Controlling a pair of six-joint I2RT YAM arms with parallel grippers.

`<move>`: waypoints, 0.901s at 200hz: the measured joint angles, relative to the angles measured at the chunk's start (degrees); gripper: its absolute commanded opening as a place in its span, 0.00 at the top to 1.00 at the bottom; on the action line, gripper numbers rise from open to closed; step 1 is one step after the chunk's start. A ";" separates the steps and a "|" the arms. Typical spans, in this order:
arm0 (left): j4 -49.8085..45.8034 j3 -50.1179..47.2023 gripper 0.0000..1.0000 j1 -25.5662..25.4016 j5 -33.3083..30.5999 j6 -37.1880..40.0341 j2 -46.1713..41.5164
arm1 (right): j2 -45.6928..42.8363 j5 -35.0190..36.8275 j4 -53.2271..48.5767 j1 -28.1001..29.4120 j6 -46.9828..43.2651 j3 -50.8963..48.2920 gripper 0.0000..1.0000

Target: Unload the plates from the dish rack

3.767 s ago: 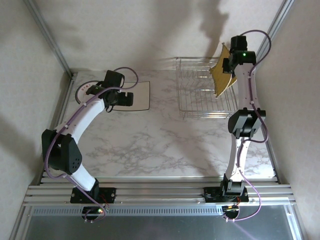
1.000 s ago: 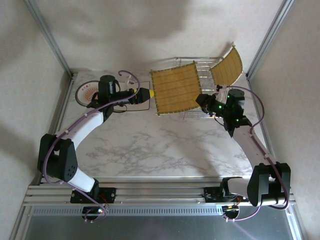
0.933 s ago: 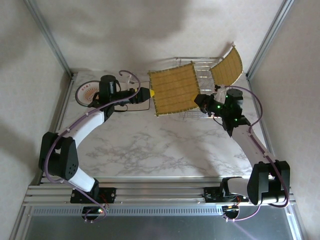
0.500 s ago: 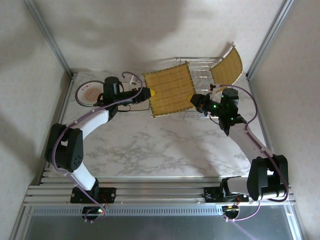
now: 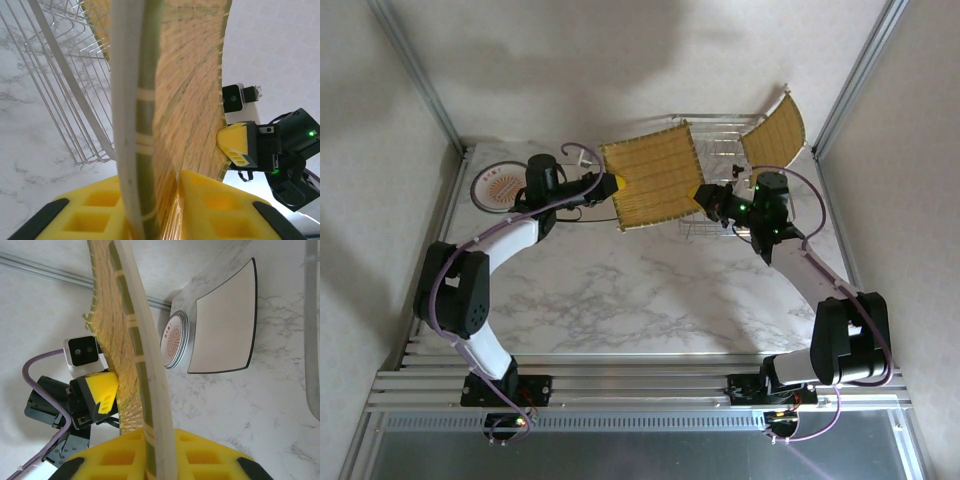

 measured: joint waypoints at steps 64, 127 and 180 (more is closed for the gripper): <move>1.20 -0.15 1.00 0.28 1.25 -2.84 0.02 | 0.96 0.26 -2.10 0.22 -1.25 1.05 0.32; 8.48 -3.67 1.00 1.66 1.01 -9.03 0.35 | 1.68 5.05 -17.07 0.50 -10.23 10.60 0.01; 16.98 -4.98 1.00 3.89 -0.35 -15.61 0.37 | 1.38 14.84 -38.42 -2.99 -22.38 20.76 0.01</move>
